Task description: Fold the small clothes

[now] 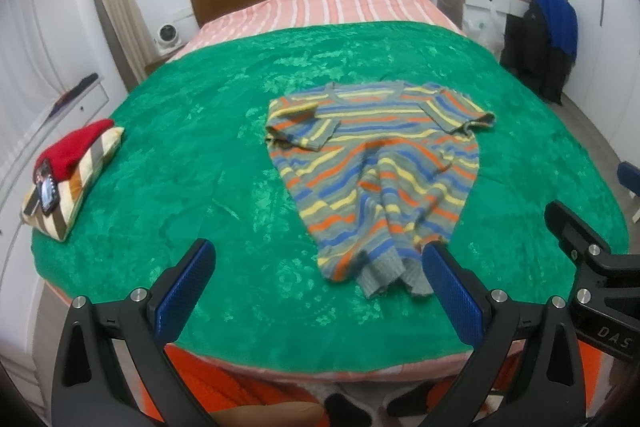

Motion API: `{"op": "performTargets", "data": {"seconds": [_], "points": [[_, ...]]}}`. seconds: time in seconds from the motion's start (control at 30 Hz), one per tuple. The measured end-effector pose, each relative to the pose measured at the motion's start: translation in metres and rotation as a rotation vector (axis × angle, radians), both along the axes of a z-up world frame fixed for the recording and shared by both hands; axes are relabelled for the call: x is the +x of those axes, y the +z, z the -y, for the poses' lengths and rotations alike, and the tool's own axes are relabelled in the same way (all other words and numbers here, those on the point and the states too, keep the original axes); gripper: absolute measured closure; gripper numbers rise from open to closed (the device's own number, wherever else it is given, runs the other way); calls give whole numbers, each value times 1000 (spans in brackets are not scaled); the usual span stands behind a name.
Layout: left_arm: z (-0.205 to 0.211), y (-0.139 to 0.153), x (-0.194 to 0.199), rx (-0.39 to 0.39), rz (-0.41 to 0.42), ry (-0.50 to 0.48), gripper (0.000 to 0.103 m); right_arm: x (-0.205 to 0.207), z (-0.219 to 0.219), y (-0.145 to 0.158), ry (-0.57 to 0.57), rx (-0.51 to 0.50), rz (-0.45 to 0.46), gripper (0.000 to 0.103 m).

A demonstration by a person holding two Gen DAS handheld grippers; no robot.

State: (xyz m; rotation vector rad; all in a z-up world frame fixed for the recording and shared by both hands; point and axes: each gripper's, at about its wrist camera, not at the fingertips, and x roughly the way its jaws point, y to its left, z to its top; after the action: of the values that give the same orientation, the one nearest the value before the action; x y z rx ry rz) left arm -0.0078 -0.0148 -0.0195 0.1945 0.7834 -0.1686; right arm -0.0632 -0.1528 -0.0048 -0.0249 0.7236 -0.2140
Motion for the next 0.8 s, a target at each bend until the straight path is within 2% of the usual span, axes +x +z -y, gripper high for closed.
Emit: {"op": "performTargets", "data": {"seconds": [0.27,0.8], "points": [[-5,2,0,-64,-14,-8,0,0,0,4,-8,-19,6,0],[-10,1,7,-88,-23,15,0,-1,8,5,-49,-35,1,0]]}}
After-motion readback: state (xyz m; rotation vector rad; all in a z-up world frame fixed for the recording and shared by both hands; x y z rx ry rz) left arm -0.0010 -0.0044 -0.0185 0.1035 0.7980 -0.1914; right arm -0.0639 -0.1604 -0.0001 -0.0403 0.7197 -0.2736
